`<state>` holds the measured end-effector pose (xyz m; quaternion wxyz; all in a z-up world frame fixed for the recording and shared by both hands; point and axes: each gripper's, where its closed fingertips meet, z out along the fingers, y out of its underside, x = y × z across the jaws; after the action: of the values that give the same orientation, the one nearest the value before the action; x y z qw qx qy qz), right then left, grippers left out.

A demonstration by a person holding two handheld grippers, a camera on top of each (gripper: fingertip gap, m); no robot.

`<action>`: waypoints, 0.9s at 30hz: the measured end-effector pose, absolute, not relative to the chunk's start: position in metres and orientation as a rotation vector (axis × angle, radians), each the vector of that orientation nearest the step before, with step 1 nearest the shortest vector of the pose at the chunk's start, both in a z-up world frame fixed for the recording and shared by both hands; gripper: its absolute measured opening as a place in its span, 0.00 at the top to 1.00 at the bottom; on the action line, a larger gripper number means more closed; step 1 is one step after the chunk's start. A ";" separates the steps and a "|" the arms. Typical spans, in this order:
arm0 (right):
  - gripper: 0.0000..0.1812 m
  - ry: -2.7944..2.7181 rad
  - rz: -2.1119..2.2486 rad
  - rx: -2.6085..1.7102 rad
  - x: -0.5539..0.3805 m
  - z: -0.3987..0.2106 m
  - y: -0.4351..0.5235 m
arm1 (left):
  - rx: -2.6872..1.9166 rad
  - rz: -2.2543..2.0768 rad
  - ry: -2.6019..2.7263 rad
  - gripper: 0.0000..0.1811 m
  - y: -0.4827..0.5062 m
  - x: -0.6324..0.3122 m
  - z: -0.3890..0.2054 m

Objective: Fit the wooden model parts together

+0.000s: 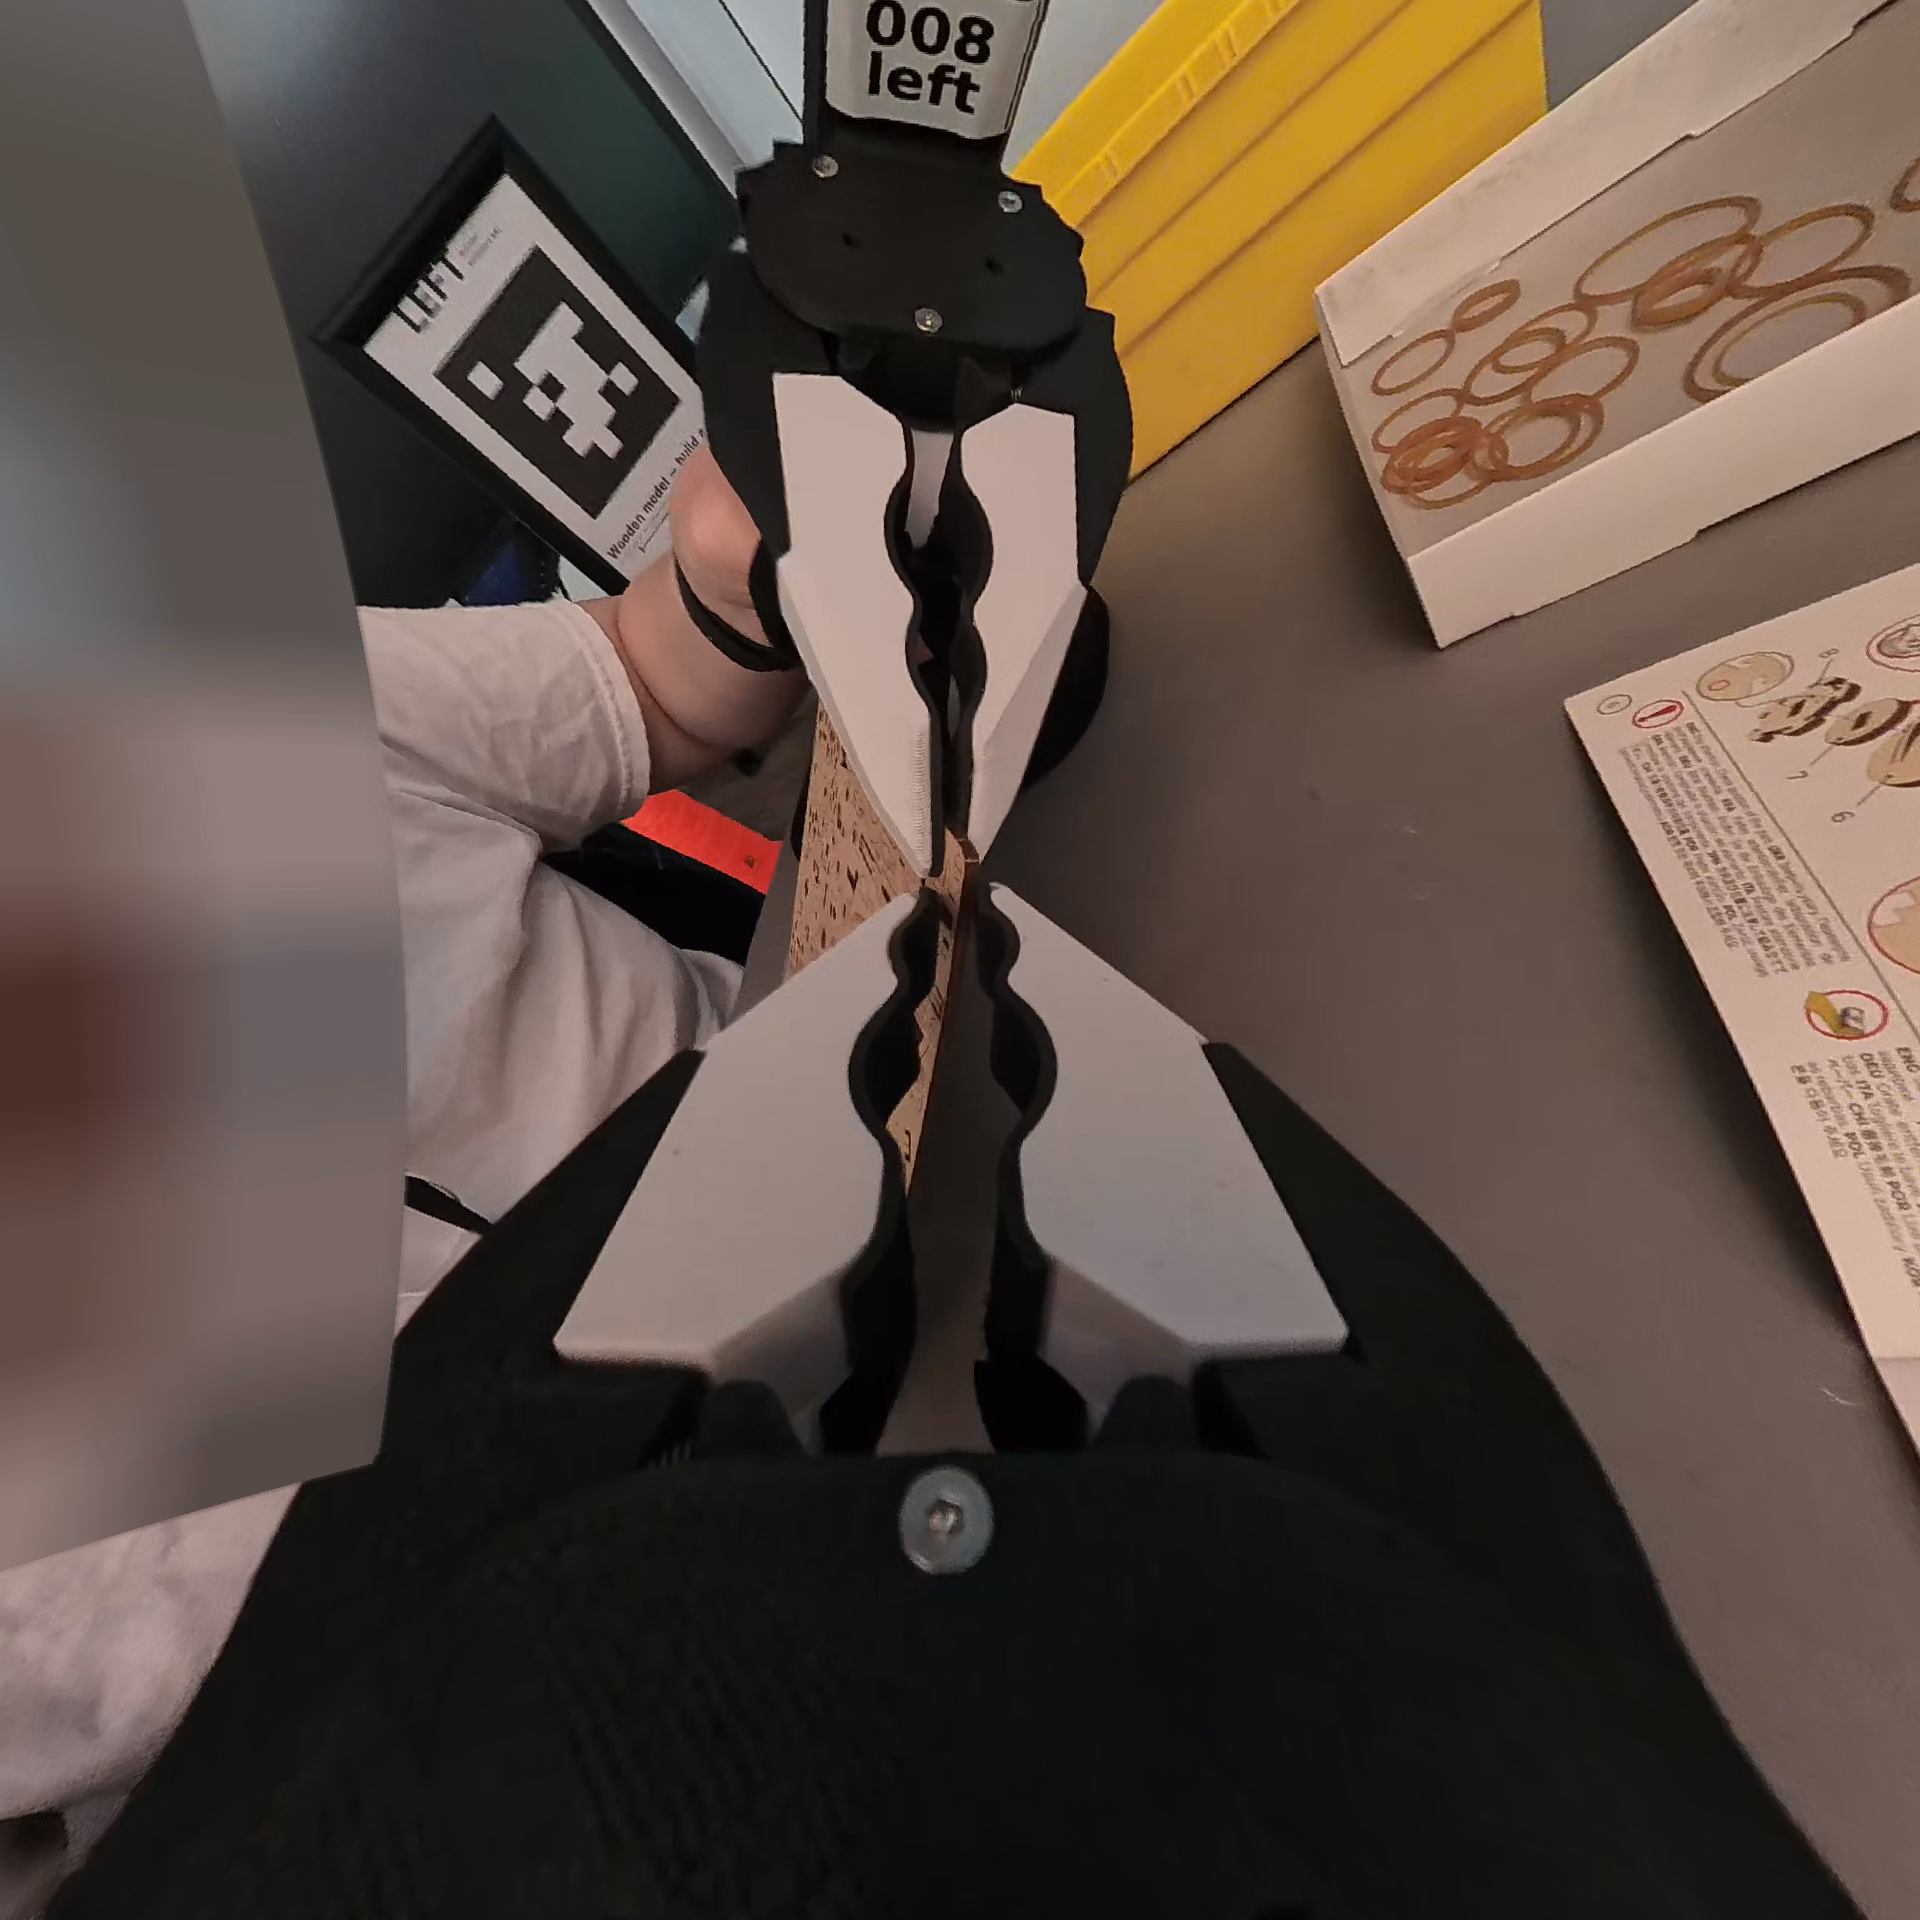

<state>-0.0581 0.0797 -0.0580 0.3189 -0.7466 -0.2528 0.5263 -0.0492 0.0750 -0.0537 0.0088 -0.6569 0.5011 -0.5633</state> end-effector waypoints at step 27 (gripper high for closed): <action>0.99 -0.474 1.672 -1.738 -0.054 -0.034 0.088 | -1.904 -1.810 1.354 1.00 0.087 -0.041 -0.030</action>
<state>-0.0537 0.0881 -0.0341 0.3350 -0.6663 -0.1816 0.6409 -0.0411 0.0869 -0.0301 0.0931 -0.6415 0.4562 -0.6097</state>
